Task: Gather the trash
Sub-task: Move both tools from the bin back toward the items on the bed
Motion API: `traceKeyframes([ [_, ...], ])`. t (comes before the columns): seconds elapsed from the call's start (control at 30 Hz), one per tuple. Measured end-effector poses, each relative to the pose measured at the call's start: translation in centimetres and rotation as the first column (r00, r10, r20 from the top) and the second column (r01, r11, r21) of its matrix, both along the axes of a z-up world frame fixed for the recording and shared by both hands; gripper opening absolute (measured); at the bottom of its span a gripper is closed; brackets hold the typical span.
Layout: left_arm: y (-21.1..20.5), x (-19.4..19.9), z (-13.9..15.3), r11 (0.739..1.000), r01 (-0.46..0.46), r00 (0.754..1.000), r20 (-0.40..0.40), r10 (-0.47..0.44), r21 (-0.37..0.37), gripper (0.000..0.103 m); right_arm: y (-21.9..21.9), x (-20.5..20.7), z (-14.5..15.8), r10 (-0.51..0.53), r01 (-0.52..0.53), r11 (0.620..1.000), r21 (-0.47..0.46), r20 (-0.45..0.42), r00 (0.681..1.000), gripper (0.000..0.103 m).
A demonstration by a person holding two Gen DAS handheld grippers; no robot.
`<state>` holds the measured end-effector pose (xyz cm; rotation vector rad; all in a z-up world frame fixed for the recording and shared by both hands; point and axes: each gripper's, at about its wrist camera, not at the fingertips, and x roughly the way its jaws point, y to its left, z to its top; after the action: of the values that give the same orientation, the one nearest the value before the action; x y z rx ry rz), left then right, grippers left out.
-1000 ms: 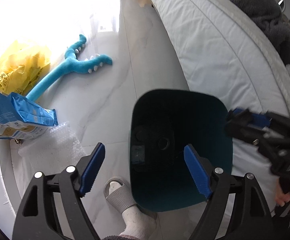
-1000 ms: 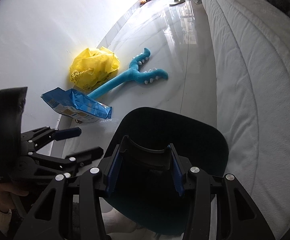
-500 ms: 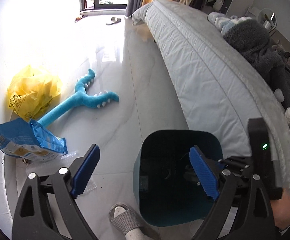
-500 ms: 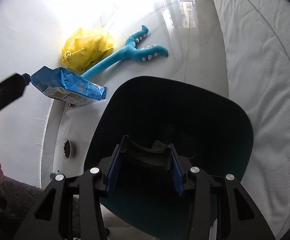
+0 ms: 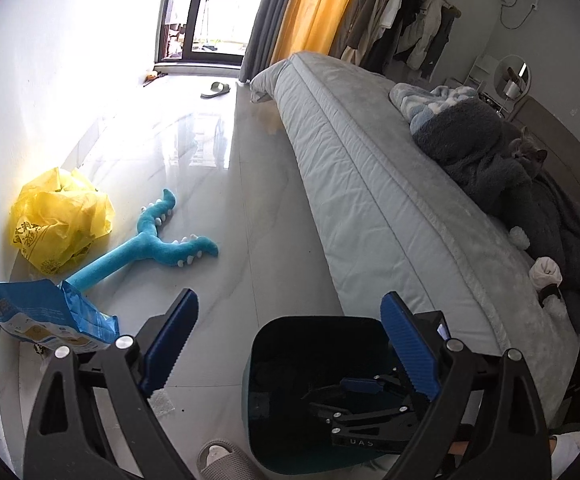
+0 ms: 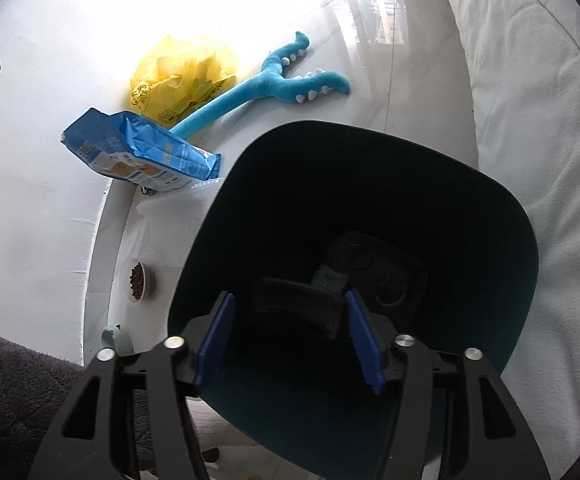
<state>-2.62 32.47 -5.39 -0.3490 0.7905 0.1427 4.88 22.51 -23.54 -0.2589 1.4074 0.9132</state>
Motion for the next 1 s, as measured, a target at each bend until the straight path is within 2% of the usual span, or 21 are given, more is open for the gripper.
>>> traceKeyframes([
  [0.07, -0.5, -0.2, 0.9, 1.0, 0.003, 1.0, 0.03, -0.004, 0.031, 0.094, 0.1, -0.1, 0.6, 0.005, -0.005, 1.0, 0.007, 0.013, 1.0, 0.068],
  [0.23, -1.7, -0.3, 2.4, 0.996, 0.015, 0.997, 0.077, -0.021, 0.089, 0.094, 0.0, -0.2, 2.2, -0.004, 0.002, 0.999, 0.037, 0.031, 1.0, 0.07],
  [0.6, -4.0, 0.5, 5.6, 0.995, 0.011, 0.987, 0.156, -0.026, 0.096, 0.094, -2.1, 0.2, 6.7, -0.034, 0.02, 0.99, 0.137, 0.098, 0.995, 0.07],
  [0.7, -4.6, 0.8, 6.0, 0.995, 0.008, 0.986, 0.164, -0.025, 0.1, 0.094, -3.0, 0.2, 8.3, -0.037, 0.012, 0.979, 0.201, 0.121, 0.992, 0.076],
  [1.0, -6.6, 1.8, 7.6, 0.996, 0.018, 0.98, 0.198, -0.034, 0.082, 0.094, -6.5, 0.8, 12.6, -0.077, 0.002, 0.957, 0.291, 0.246, 0.966, 0.079],
])
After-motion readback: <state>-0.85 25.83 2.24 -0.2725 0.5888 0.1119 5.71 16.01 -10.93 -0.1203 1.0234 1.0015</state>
